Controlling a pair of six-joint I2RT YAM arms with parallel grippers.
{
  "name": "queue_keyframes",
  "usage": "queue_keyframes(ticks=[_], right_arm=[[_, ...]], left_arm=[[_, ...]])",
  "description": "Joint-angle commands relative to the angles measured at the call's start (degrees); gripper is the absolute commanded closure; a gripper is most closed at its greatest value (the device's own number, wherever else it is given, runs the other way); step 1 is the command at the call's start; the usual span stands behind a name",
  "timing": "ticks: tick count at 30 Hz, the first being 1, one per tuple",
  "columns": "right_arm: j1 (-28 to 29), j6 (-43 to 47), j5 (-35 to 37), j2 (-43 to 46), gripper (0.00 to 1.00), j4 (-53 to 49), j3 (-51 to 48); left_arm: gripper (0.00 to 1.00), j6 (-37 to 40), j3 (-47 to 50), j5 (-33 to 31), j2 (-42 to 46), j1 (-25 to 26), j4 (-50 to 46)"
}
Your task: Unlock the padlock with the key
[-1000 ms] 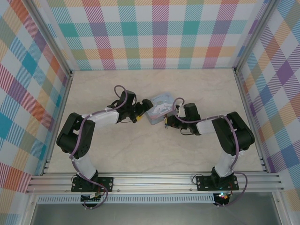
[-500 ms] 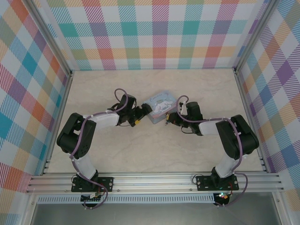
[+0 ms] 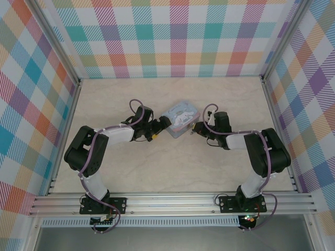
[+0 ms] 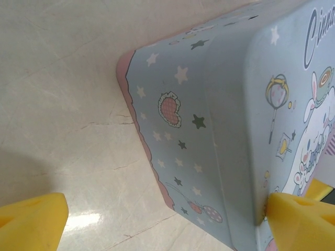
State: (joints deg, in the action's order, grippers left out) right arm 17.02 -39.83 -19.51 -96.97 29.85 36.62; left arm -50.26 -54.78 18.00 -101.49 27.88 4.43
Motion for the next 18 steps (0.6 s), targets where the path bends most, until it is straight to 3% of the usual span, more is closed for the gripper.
queue_keyframes(ticks=[1,10,15,18], right_arm=[[-0.88,1.38,-1.03,1.63,1.00,2.27,-0.29],[-0.85,10.28,-3.39,14.75,1.00,-20.90,-0.95],[1.03,13.80,-8.69,20.97,1.00,-38.58,-0.36],[3.61,12.83,-10.05,22.93,1.00,-42.97,-2.19]], left_arm=[[0.04,0.22,2.31,-3.33,-3.02,-0.11,-4.63],[0.00,2.41,-0.59,-0.87,3.89,-3.03,-2.93],[0.00,5.41,-2.12,-2.53,9.67,-4.97,-3.76],[0.00,6.43,-0.94,-4.38,13.58,-6.11,-4.13]])
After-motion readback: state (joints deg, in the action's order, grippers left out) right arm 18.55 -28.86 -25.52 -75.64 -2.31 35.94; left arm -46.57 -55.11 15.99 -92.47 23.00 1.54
